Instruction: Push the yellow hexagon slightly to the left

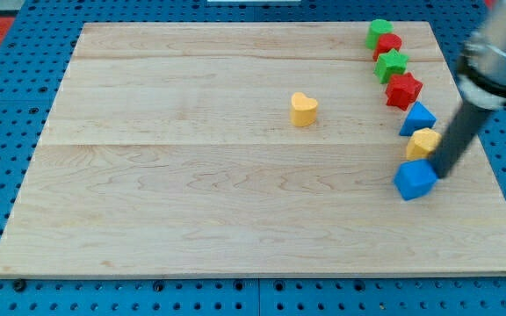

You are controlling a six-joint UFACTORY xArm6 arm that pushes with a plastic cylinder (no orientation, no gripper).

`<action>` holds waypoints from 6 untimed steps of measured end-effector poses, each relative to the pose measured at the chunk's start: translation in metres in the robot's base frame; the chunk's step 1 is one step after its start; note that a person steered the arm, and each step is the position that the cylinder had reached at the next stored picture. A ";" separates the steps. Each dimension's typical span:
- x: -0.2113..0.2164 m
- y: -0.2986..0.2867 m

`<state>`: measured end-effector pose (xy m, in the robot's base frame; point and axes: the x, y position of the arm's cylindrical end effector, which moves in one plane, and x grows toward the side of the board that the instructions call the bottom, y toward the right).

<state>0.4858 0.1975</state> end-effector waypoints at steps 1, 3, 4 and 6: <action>0.034 0.004; 0.024 -0.028; -0.005 -0.062; 0.007 0.073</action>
